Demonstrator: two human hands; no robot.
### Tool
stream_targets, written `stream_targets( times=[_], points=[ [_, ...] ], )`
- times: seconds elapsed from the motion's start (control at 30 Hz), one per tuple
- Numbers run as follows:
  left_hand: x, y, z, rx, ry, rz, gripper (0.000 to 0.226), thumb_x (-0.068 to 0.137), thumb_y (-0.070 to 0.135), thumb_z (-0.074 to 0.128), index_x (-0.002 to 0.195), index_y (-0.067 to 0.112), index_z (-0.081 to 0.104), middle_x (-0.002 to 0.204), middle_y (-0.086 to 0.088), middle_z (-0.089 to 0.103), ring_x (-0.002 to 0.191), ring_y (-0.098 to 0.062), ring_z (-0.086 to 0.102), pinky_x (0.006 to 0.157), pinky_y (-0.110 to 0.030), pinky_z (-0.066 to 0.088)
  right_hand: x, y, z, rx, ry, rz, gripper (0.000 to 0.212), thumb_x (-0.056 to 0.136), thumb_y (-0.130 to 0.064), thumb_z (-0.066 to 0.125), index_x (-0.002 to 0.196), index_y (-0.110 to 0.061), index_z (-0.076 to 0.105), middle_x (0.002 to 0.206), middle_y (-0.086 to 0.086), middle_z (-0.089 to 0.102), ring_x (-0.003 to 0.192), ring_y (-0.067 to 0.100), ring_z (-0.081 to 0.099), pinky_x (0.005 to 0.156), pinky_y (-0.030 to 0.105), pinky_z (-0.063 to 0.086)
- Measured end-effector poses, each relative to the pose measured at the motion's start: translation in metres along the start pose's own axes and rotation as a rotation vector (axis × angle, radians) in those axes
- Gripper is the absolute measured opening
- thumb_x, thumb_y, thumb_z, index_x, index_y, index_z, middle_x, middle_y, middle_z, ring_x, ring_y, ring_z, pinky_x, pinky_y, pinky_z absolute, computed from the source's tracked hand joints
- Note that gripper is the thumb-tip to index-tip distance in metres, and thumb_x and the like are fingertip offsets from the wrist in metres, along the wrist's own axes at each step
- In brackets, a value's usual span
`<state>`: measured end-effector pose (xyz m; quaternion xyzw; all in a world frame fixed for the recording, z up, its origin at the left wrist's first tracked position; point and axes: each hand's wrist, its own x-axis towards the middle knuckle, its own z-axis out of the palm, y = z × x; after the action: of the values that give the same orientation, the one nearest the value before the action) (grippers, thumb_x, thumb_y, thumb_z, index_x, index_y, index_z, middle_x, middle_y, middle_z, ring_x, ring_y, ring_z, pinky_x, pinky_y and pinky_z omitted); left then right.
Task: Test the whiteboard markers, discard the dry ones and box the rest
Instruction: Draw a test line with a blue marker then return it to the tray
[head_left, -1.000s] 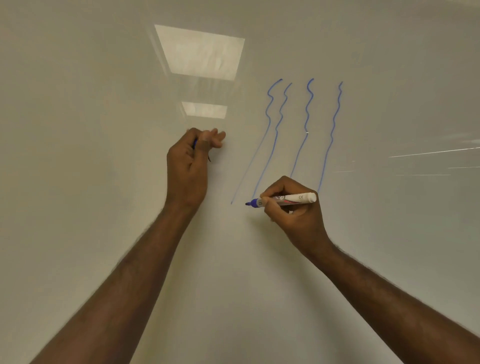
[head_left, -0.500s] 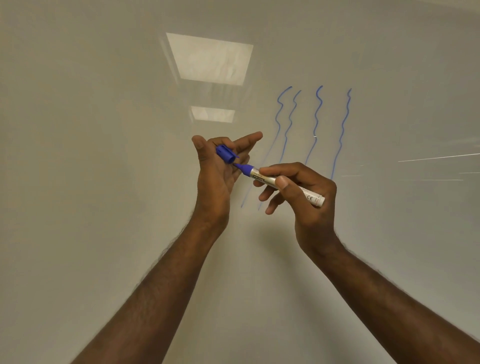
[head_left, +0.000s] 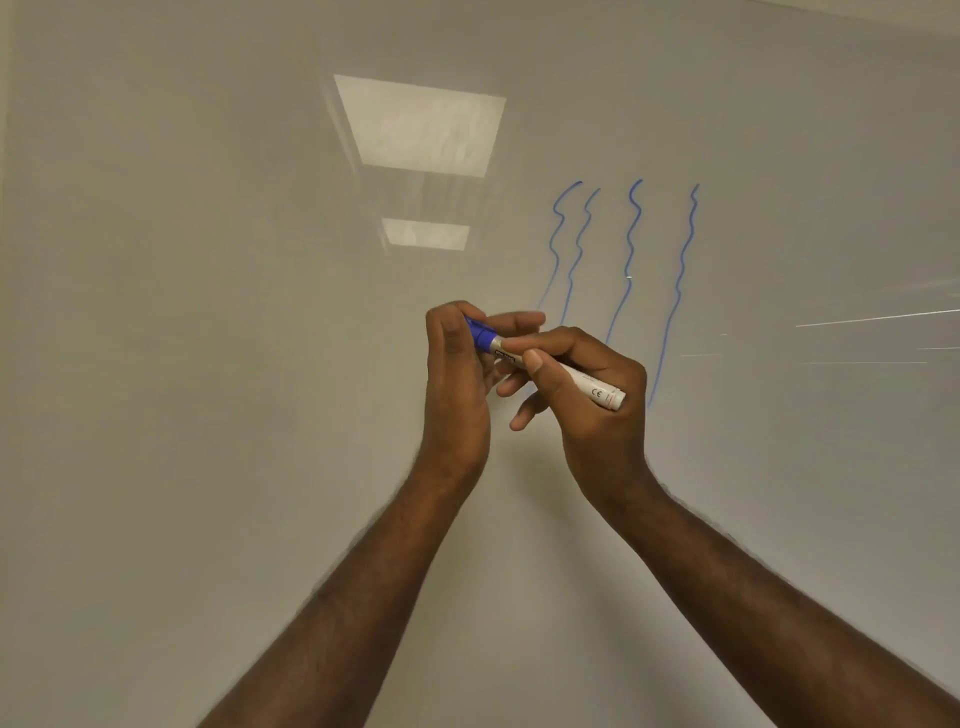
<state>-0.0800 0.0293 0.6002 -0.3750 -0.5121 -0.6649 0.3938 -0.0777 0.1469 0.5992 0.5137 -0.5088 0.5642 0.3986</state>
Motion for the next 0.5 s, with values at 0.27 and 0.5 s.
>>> stream_targets(
  times=[0.27, 0.5],
  points=[
    [-0.013, -0.012, -0.001, 0.105, 0.137, -0.054, 0.084, 0.084, 0.082, 0.033, 0.113, 0.005, 0.045, 0.102, -0.014, 0.059, 0.096, -0.018, 0.063, 0.092, -0.043, 0.058, -0.008, 0.006, 0.007, 0.032, -0.03, 0.018, 0.02, 0.098, 0.004, 0.053, 0.106, 0.009, 0.071, 0.109, 0.019, 0.072, 0.075, 0.028, 0.075, 0.065, 0.034, 0.062],
    [-0.024, -0.012, -0.028, 0.178, -0.023, -0.016, 0.08, 0.08, 0.089, 0.039, 0.109, 0.015, 0.048, 0.095, 0.003, 0.064, 0.091, -0.015, 0.067, 0.08, -0.033, 0.058, -0.014, 0.012, 0.001, 0.065, -0.097, 0.098, 0.018, 0.098, 0.001, 0.055, 0.103, 0.002, 0.072, 0.095, 0.015, 0.075, 0.072, 0.033, 0.073, 0.067, 0.041, 0.063]
  ],
)
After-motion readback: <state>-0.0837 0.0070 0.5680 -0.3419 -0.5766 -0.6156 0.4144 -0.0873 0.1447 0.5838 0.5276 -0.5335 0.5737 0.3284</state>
